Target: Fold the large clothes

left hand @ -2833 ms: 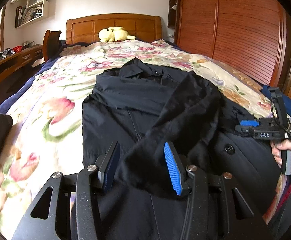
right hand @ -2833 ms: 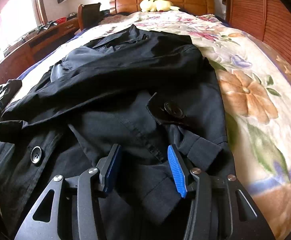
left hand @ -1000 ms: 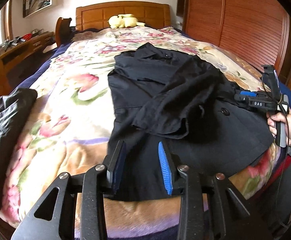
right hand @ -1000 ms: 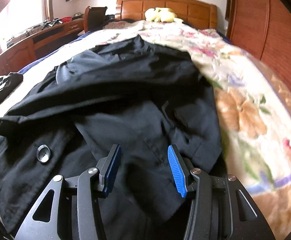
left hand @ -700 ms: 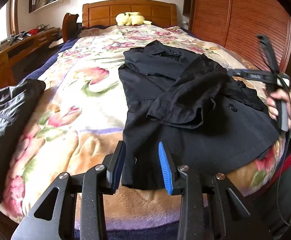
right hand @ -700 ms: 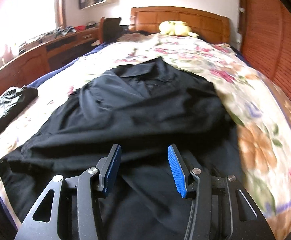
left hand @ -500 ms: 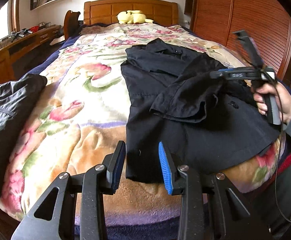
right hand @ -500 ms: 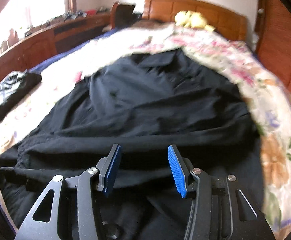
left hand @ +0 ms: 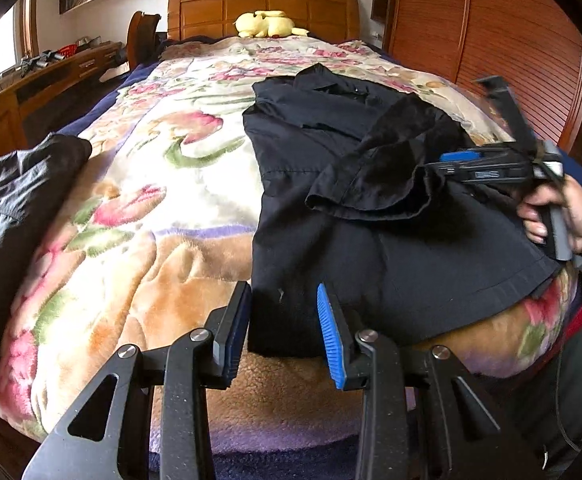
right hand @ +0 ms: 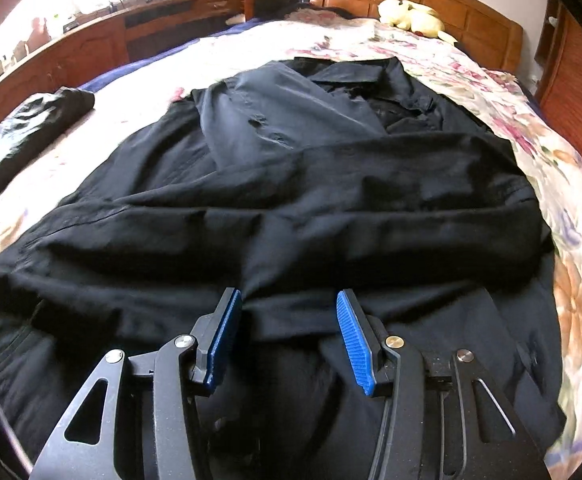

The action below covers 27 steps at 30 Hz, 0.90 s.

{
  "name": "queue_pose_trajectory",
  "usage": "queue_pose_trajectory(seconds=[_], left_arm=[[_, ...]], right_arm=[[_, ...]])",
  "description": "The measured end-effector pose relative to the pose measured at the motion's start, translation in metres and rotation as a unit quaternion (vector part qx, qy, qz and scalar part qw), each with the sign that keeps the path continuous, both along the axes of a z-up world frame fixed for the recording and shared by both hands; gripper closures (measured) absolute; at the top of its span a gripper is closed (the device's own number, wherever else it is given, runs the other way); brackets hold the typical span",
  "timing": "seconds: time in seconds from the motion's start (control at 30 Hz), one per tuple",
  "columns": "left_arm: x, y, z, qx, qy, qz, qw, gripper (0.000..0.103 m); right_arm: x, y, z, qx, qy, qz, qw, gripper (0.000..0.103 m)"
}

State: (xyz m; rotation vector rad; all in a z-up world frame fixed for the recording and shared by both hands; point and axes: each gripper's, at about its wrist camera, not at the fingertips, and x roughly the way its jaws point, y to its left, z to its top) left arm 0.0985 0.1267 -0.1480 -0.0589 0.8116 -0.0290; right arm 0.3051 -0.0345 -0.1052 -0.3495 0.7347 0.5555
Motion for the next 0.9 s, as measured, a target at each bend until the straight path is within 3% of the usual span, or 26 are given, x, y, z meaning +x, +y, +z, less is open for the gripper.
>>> queue_pose_trajectory(seconds=[0.27, 0.6, 0.9], left_arm=[[0.006, -0.004, -0.012, 0.007, 0.002, 0.004, 1.0000, 0.068], [0.009, -0.007, -0.014, 0.011, 0.001, 0.004, 0.9999, 0.067], [0.008, -0.007, -0.014, 0.013, 0.002, 0.005, 0.9999, 0.067]], right_arm=[[-0.063, -0.070, 0.017, -0.015, -0.021, 0.001, 1.000, 0.052], [-0.125, -0.183, 0.022, -0.011, -0.038, -0.111, 0.993, 0.051], [-0.129, -0.209, 0.004, 0.005, 0.010, -0.153, 0.988, 0.041]])
